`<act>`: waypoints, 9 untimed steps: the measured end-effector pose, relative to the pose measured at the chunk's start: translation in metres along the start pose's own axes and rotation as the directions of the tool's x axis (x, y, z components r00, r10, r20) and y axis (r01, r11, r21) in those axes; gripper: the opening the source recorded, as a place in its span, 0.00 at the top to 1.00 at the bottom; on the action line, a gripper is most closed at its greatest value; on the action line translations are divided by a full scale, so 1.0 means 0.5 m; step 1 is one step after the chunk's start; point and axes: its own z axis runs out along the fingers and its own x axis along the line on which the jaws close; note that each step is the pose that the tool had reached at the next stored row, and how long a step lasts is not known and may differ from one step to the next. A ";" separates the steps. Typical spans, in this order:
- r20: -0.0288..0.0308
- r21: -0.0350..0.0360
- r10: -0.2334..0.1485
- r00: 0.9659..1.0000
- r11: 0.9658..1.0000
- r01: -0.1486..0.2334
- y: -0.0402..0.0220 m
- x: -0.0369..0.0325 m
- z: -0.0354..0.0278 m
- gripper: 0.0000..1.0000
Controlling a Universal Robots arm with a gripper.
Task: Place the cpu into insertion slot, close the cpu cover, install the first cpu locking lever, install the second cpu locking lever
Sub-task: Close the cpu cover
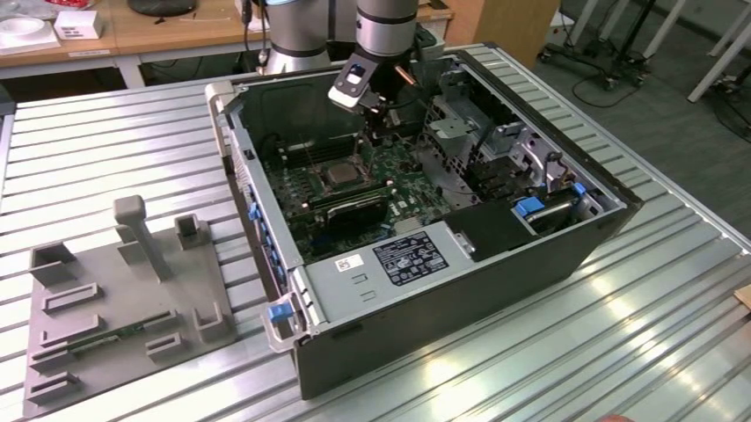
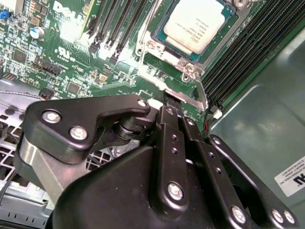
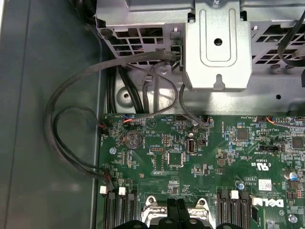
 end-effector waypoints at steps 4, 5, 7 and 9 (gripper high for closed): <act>0.000 0.002 0.000 1.000 1.000 0.000 0.000 0.000 0.001 0.89; 0.000 0.004 0.000 1.000 1.000 0.000 0.000 0.000 0.001 0.89; 0.000 0.009 0.000 1.000 1.000 0.000 0.000 0.000 0.002 0.89; 0.000 0.014 0.001 1.000 1.000 -0.001 0.000 0.000 0.003 0.89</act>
